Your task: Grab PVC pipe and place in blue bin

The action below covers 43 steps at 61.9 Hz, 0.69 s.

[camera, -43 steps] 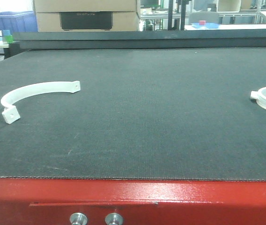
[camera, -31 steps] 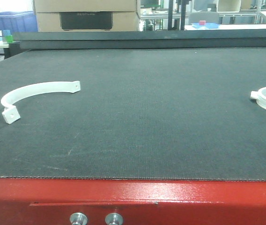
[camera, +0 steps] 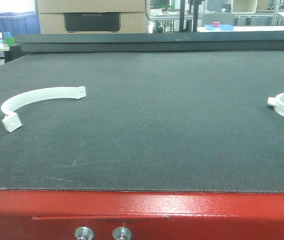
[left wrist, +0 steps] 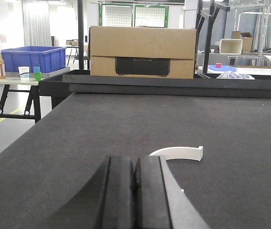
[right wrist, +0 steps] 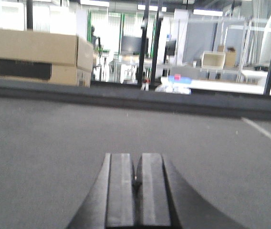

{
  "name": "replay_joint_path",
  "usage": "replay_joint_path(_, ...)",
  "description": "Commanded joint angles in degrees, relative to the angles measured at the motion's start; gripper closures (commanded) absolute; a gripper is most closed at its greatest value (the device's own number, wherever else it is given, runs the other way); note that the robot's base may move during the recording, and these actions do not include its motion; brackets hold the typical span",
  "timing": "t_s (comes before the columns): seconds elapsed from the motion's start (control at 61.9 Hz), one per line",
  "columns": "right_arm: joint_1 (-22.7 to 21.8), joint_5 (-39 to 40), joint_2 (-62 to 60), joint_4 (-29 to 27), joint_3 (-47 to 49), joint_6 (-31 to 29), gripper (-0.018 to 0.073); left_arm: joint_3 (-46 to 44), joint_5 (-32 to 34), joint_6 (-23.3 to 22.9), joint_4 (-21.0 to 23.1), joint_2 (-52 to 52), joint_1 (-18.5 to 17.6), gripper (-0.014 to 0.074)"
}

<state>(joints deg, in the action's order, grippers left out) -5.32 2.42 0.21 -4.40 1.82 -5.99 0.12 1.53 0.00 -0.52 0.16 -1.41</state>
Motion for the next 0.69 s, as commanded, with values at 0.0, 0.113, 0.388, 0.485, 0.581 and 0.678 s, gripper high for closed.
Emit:
replay_joint_path(0.0, -0.24, 3.46, -0.21, 0.19, 0.52, 0.06, 0.0721, -0.12, 0.90, -0.70, -0.23, -0.16, 0.11, 0.0707)
replay_joint_path(0.113, -0.24, 0.33, -0.21, 0.19, 3.08, 0.06, 0.0721, -0.12, 0.90, -0.70, -0.23, -0.16, 0.11, 0.0707)
replay_joint_path(0.388, -0.24, -12.94, 0.21, 0.19, 14.69, 0.06, 0.0721, -0.12, 0.90, -0.70, -0.23, -0.16, 0.11, 0.0707)
replay_joint_path(0.485, -0.24, -18.67, 2.91, 0.19, 19.59, 0.06, 0.0721, -0.12, 0.90, -0.70, -0.23, -0.16, 0.11, 0.0707)
replay_joint_path(0.581, -0.24, -24.84, 6.61, 0.19, 24.18, 0.06, 0.0721, -0.12, 0.90, -0.70, -0.23, -0.16, 0.11, 0.0707)
replay_joint_path(0.678, -0.24, -28.98, 10.21, 0.19, 28.01, 0.06, 0.0721, -0.12, 1.77, -0.70, -0.23, -0.16, 0.11, 0.0707)
